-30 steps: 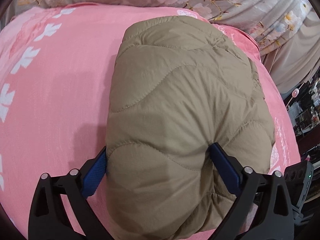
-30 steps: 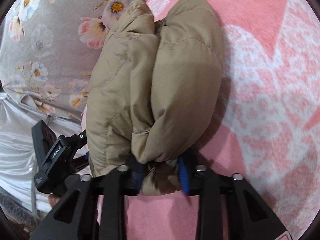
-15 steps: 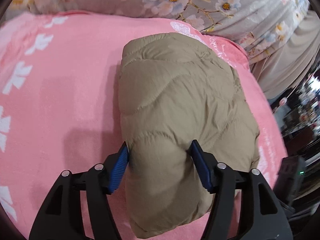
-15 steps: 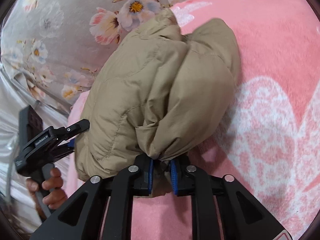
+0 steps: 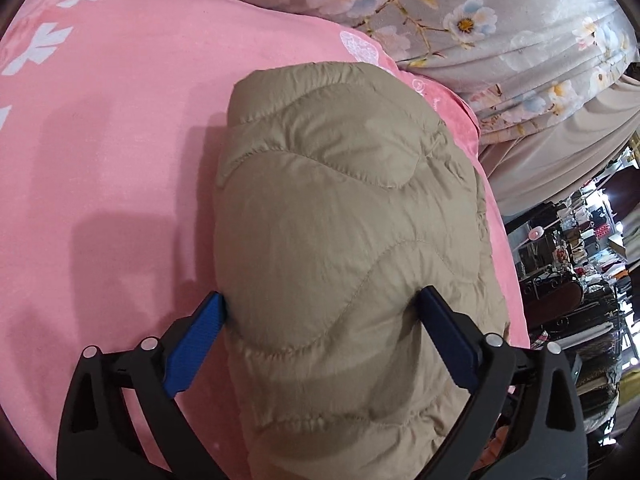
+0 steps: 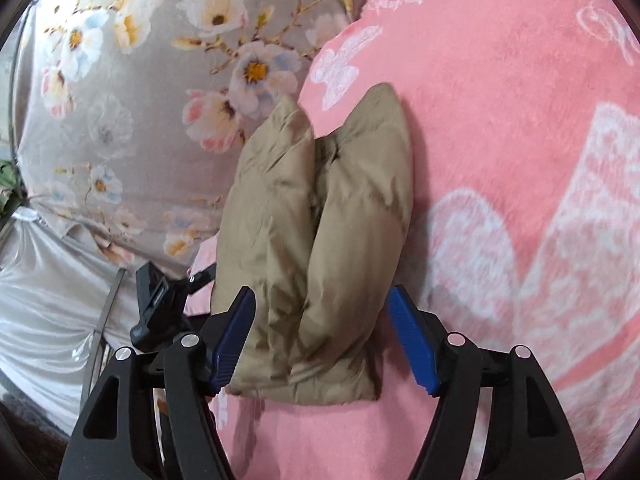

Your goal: Fold large clothes

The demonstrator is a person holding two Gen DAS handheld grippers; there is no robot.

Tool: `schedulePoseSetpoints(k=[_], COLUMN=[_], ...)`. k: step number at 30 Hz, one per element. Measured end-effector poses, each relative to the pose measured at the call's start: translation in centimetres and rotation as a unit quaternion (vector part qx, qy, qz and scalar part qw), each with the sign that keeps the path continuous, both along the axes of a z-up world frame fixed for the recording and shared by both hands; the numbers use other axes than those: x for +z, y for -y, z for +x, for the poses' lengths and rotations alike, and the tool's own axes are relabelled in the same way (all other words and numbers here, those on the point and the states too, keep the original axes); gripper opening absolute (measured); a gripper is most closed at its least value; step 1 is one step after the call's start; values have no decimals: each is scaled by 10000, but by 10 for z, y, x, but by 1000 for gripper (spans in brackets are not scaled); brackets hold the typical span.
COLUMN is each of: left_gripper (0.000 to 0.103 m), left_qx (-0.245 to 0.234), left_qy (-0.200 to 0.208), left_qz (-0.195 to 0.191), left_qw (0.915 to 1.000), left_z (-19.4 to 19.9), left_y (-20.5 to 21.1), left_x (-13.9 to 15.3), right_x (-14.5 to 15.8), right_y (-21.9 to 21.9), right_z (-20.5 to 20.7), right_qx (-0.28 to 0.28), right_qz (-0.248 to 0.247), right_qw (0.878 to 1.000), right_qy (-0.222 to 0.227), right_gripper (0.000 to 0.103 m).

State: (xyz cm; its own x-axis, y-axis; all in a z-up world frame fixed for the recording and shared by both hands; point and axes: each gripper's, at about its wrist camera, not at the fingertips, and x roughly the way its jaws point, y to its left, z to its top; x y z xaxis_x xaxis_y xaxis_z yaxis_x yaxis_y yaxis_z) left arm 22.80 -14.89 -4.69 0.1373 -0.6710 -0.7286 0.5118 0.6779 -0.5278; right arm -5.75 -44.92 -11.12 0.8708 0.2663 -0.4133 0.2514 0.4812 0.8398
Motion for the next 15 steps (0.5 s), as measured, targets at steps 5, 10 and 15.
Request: schedulePoseSetpoints(k=[5,10,15], left_gripper=[98,98,98], left_qx=[75,87,-12], left_qy=[71,37,61], left_qz=[118,157,73], left_qw=[9999,9998,10000], left_z=[-2,1,3], left_y=[16,20,21], left_x=[0,-4,-11], right_x=[-20,-33,-28], right_y=[0,-9,-17], right_z=[38,59,82], right_qx=[86,224,441], right_qz=[435,858,803], right_qw=[9985,9960,9957], right_qy=[-335,-52,114], right_gripper=[69,72,77])
